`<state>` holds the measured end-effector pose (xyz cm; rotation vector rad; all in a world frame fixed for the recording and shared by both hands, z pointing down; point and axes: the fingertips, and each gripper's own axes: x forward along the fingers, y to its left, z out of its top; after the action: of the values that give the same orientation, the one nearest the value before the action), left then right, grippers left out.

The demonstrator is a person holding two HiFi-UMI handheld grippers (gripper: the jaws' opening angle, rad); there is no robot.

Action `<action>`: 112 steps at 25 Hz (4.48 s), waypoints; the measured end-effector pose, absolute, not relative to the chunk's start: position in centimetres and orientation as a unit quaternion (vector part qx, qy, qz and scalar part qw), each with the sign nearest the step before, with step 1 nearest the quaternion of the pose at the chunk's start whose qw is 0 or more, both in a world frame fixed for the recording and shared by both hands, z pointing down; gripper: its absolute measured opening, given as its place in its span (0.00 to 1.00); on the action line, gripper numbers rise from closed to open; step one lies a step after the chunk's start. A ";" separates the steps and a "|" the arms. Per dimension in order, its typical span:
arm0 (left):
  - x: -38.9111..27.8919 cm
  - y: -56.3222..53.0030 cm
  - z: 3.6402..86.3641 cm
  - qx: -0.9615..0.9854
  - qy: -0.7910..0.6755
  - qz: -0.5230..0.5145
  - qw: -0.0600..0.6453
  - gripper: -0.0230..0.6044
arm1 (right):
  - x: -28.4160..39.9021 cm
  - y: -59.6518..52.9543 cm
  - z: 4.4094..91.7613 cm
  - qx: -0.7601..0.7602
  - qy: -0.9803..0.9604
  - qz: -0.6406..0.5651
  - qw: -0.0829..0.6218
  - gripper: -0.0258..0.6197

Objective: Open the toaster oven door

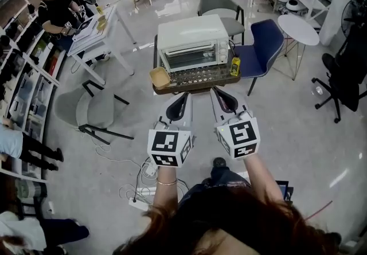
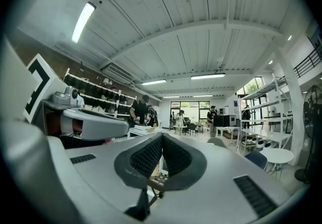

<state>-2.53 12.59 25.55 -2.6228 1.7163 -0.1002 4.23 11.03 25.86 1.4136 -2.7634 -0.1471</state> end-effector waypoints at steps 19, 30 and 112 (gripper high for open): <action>-1.3 4.1 26.3 -0.821 0.568 -0.050 0.010 0.06 | 5.8 2.1 27.3 0.449 -0.892 -0.038 0.029 0.04; -1.3 0.9 26.2 -0.805 0.592 -0.041 0.007 0.06 | 5.0 -1.2 28.2 0.427 -0.902 -0.042 0.045 0.04; -11.4 -22.3 31.8 -0.833 0.549 -0.037 -0.055 0.06 | -4.5 -25.5 42.1 0.456 -0.850 0.263 0.021 0.17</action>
<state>-11.43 -22.31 31.85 -2.7116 1.7889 -0.1202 -4.49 -25.54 42.09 1.4129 -2.6351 0.8159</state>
